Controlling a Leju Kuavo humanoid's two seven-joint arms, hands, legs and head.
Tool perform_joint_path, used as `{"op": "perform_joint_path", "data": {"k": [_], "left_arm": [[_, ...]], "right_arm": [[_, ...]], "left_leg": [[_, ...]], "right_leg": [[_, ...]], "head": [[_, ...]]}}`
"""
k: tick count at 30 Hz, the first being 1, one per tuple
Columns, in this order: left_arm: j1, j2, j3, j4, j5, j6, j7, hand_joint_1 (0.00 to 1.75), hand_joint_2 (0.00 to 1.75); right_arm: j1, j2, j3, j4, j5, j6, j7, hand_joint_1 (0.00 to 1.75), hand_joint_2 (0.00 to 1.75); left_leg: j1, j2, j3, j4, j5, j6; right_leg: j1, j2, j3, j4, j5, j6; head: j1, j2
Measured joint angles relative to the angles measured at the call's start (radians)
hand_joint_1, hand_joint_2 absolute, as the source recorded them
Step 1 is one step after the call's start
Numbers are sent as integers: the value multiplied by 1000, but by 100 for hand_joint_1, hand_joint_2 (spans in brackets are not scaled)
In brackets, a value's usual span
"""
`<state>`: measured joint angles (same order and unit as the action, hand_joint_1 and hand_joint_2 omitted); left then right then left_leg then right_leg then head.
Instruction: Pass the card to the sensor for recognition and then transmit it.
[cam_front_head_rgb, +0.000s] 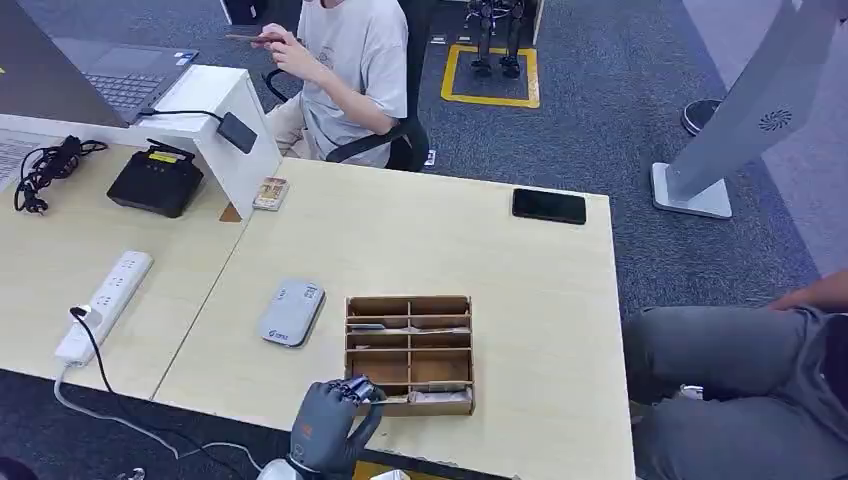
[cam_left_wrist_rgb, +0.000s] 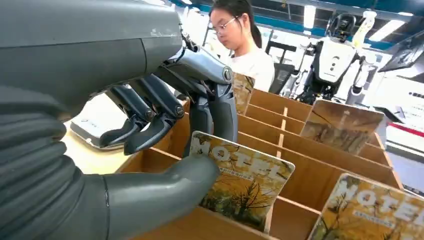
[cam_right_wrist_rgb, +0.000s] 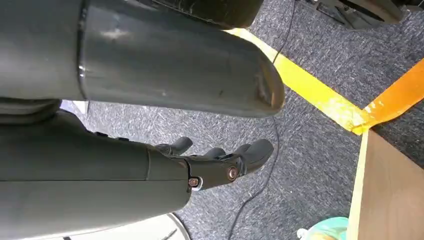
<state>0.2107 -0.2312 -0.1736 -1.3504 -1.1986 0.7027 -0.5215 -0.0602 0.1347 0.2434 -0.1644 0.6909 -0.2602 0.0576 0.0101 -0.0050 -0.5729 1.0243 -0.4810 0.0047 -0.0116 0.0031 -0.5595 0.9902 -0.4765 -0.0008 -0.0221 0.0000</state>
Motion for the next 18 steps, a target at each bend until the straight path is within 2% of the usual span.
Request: {"op": "perform_joint_path", "data": {"k": [4,7,18], "left_arm": [[1,11,-20,-5,52,0,-1,175,175],[2,19,-40,-8,52,0,19,175,175],[-2,33,-54,-24,45,0,28,175,175]], "right_arm": [[0,0,-3,0,1,1,1,0,0],[0,0,-6,0,5,1,0,0,0],[1,6,-18,0,21,3,1,0,0]], "left_leg": [[0,0,0,0,0,0],[0,0,0,0,0,0],[0,0,0,0,0,0]], "right_leg": [[0,0,0,0,0,0],[0,0,0,0,0,0],[0,0,0,0,0,0]], "head": [[0,0],[0,0],[0,0]]}}
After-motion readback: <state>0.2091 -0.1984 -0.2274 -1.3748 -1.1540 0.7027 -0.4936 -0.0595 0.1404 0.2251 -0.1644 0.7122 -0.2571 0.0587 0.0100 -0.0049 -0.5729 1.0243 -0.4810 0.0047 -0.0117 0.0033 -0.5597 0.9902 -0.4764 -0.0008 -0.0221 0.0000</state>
